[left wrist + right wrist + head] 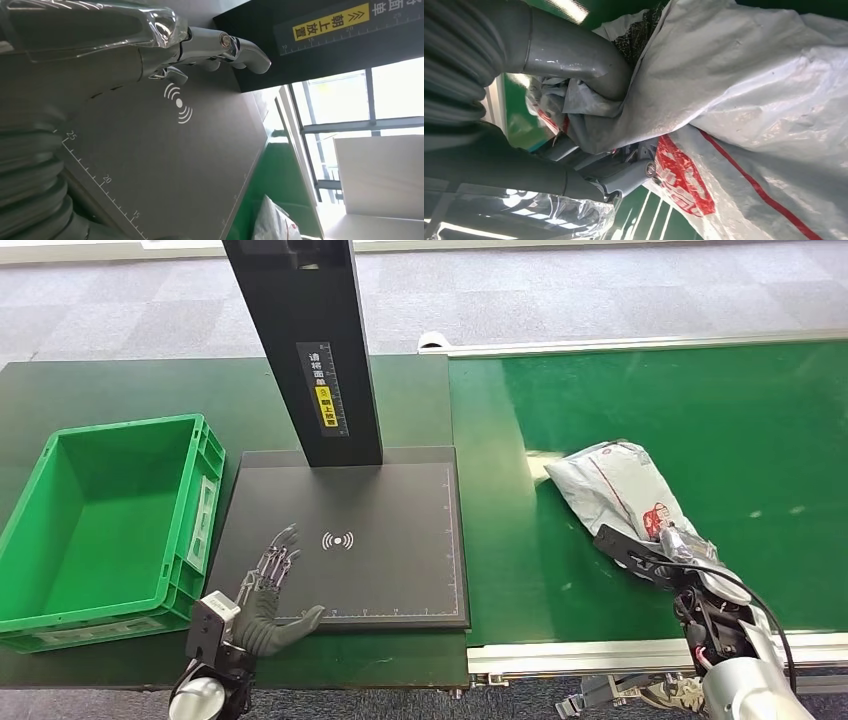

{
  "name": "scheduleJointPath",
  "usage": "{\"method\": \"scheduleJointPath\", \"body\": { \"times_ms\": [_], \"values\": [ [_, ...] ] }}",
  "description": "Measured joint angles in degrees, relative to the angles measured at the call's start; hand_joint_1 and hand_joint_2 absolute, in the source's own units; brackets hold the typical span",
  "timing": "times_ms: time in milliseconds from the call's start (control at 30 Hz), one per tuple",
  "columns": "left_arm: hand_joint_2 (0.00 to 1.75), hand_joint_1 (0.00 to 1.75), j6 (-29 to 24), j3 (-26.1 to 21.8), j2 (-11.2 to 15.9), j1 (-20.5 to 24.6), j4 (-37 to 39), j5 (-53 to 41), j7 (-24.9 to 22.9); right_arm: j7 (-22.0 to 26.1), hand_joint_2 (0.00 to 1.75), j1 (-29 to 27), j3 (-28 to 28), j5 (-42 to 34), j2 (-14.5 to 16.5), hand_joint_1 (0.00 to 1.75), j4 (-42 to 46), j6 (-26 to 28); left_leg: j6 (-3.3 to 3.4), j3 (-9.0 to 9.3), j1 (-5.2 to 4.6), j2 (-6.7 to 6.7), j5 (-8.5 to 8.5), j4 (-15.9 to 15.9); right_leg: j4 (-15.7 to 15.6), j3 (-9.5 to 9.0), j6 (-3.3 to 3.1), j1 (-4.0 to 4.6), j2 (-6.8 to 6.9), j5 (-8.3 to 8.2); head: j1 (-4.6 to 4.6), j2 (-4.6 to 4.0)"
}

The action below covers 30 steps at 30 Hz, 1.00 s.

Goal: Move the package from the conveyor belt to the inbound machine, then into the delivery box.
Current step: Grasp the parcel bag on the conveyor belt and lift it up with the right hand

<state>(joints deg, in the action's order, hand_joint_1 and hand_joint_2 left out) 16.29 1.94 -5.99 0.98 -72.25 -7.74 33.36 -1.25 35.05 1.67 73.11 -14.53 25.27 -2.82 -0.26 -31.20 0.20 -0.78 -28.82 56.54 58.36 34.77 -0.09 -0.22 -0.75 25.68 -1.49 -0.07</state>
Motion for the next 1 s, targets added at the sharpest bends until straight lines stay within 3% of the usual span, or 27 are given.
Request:
{"method": "scheduleJointPath", "body": {
  "times_ms": [300, 467, 733, 833, 1000],
  "values": [
    [1.75, 0.0, 0.7, -0.8, 0.0, -1.1, -2.4, 0.4, 0.0, 10.8, 1.75, -0.9, -0.3, -6.9, 1.7, 1.75, 4.7, 11.2, 0.0, -0.02, 0.0, -0.01, 0.0, 0.0, 0.0, 0.02, 0.0, 0.0, 0.0, 0.0, -0.01, 0.0],
    [1.75, 0.0, 0.8, -1.2, -0.2, -1.2, -3.6, 1.2, -0.1, 22.6, 1.75, -4.9, 1.4, -19.8, 4.4, 1.75, 17.5, 20.1, 0.0, -0.02, 0.01, -0.07, 0.01, 0.0, 0.0, 0.03, 0.0, 0.02, 0.0, 0.0, -0.01, 0.0],
    [1.75, 0.0, 0.0, -1.2, -0.6, -1.1, -4.0, 3.1, 1.7, 30.4, 1.75, -11.6, 3.4, -28.9, 7.0, 1.75, 35.7, 26.2, 0.0, -0.02, 0.0, -0.08, 0.0, 0.0, 0.0, 0.02, 0.01, 0.0, 0.01, 0.01, 0.01, 0.0],
    [1.75, 0.0, -2.5, -1.7, -1.2, -1.0, -5.0, 5.4, 4.7, 32.3, 1.75, -14.9, 3.2, -30.1, 7.8, 1.75, 42.9, 26.6, 0.0, -0.02, 0.0, -0.09, 0.0, 0.0, 0.0, 0.03, 0.01, 0.0, 0.01, 0.01, 0.0, 0.0],
    [1.75, 0.0, -4.8, -3.1, -2.3, -0.7, -8.6, 10.2, 6.7, 33.6, 1.75, -18.8, -0.5, -28.7, 8.2, 1.75, 50.7, 20.9, 0.0, 0.0, 0.01, -0.07, 0.0, 0.0, 0.0, 0.03, 0.0, 0.02, 0.0, 0.01, 0.0, 0.0]
  ]
}}
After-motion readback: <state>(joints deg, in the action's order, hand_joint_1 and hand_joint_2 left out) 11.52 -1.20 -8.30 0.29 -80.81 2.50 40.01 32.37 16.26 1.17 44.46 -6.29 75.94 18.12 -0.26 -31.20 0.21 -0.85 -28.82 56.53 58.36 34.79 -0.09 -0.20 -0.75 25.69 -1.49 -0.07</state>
